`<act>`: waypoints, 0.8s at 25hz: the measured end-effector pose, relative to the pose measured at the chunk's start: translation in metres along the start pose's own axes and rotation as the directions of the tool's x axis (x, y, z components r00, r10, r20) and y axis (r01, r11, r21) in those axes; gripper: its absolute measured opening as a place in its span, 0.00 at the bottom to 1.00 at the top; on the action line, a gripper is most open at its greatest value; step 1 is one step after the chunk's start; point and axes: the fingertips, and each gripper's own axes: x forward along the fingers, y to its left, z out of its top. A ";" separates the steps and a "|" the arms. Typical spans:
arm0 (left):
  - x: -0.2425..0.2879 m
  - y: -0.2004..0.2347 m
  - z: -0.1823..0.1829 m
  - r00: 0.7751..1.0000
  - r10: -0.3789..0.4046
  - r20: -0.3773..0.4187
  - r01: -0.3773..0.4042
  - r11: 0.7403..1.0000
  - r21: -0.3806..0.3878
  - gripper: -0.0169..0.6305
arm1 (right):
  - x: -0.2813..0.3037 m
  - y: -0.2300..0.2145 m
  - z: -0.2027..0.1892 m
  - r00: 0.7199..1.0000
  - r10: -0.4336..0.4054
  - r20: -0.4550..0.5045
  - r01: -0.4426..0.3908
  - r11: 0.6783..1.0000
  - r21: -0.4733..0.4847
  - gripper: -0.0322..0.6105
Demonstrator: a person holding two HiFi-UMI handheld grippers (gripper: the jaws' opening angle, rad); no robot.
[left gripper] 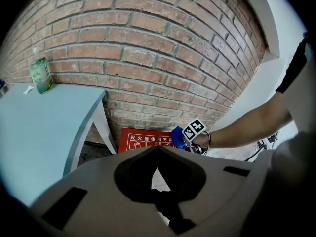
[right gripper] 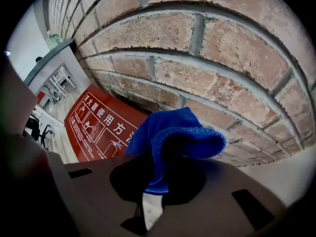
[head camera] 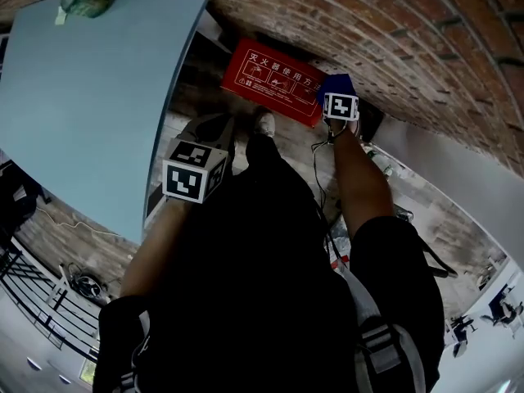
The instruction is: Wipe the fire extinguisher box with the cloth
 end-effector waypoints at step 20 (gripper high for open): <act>-0.005 0.035 0.023 1.000 -0.020 -0.012 0.021 0.998 0.062 0.02 | 0.002 0.054 -0.016 1.000 0.005 -0.014 -0.004 0.995 0.103 0.12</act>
